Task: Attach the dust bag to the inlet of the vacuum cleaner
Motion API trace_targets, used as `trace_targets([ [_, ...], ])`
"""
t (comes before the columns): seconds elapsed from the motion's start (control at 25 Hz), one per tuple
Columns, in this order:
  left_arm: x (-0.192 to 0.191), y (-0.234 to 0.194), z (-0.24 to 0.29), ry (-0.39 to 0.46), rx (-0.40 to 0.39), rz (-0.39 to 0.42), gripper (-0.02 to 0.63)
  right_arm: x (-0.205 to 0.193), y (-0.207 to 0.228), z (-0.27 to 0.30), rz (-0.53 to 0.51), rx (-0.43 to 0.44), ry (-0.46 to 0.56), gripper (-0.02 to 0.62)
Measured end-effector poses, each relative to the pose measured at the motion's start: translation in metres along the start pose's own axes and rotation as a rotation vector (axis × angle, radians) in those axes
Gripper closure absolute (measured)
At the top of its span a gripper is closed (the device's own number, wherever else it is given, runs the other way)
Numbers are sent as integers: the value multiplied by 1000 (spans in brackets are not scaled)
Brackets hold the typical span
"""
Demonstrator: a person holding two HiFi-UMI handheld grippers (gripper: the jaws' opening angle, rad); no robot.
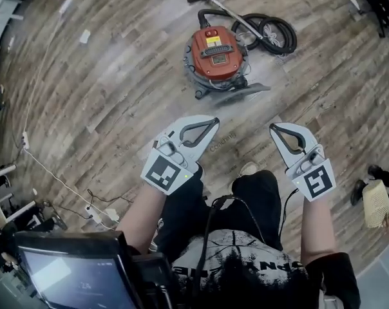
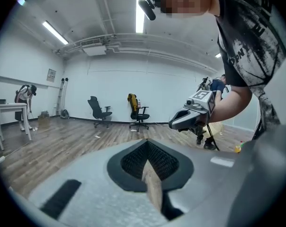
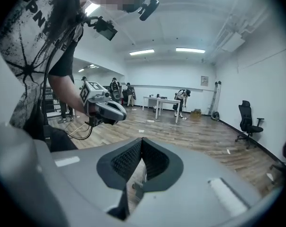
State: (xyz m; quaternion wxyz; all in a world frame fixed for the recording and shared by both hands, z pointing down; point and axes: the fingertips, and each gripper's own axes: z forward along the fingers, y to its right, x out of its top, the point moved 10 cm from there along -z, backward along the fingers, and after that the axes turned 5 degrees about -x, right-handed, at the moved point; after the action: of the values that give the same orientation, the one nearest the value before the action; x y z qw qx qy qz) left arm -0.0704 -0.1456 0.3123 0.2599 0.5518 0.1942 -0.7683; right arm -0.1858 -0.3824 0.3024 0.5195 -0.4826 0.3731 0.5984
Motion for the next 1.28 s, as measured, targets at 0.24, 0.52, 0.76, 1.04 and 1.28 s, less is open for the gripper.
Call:
trace_targets([
  [0.24, 113, 27, -44, 76, -8, 1, 603, 116, -17, -34, -15, 33, 46, 589],
  [0.52, 192, 48, -74, 148, -13, 98, 603, 200, -39, -65, -79, -4, 145, 589],
  [0.76, 240, 60, -92, 231, -38, 92, 603, 256, -48, -83, -90, -19, 211, 589],
  [1.04, 252, 68, -95, 296, -4, 88, 603, 267, -52, -91, -137, -2, 239, 589],
  [1.28, 262, 68, -112, 291, 32, 192, 603, 259, -53, -89, -71, 11, 259, 589],
])
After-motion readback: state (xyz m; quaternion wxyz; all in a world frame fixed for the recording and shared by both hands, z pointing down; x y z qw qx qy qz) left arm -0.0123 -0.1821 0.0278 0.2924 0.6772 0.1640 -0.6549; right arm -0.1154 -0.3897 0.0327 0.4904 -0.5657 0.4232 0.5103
